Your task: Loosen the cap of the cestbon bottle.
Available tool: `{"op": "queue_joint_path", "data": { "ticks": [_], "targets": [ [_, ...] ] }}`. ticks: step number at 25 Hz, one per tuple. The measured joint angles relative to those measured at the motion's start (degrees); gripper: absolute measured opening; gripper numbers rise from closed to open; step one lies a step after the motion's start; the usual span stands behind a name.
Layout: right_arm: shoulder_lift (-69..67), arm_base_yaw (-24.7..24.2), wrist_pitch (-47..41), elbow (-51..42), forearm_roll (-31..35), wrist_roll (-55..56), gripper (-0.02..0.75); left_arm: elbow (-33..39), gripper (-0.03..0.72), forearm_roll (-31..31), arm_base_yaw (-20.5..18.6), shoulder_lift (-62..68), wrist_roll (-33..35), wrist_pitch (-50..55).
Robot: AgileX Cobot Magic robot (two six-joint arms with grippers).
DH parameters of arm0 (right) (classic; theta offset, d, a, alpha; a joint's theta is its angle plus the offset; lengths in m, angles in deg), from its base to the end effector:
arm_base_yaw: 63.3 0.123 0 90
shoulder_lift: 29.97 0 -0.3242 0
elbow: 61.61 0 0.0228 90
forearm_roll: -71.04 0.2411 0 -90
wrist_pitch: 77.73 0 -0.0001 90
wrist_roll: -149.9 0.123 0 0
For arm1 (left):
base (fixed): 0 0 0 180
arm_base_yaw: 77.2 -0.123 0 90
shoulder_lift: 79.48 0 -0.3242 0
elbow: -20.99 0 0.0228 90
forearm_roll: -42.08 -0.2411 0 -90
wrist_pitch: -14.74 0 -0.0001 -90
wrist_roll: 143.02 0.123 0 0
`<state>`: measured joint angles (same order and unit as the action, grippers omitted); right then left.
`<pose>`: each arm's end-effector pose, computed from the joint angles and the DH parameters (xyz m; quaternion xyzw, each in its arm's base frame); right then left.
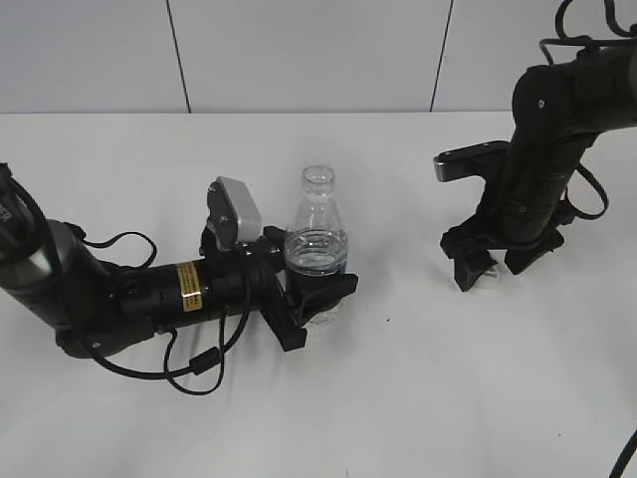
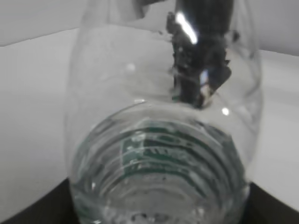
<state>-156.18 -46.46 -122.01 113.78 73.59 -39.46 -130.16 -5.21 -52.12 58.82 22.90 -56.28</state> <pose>0.3811 0.1193 0.1217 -0.2115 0.9763 0.0190 0.0416 0.3294 -0.2485 0.0871 0.4142 0.6447 -0.3888 0.5114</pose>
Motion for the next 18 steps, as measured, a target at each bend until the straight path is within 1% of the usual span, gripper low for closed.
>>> {"op": "queue_joint_path", "data": {
  "ticks": [4,14,18],
  "targets": [
    [0.00,0.00,-1.96,0.00,0.00,-0.12,0.581,0.00,0.435,1.29,0.00,0.00,-1.93,0.20],
    [0.00,0.00,-2.53,0.00,0.00,-1.38,0.581,0.00,0.544,2.14,0.00,0.28,-2.16,1.46],
    [0.00,0.00,-2.68,0.00,0.00,-2.69,0.582,0.00,0.561,2.18,0.00,-0.15,-2.16,1.67]
  ]
}}
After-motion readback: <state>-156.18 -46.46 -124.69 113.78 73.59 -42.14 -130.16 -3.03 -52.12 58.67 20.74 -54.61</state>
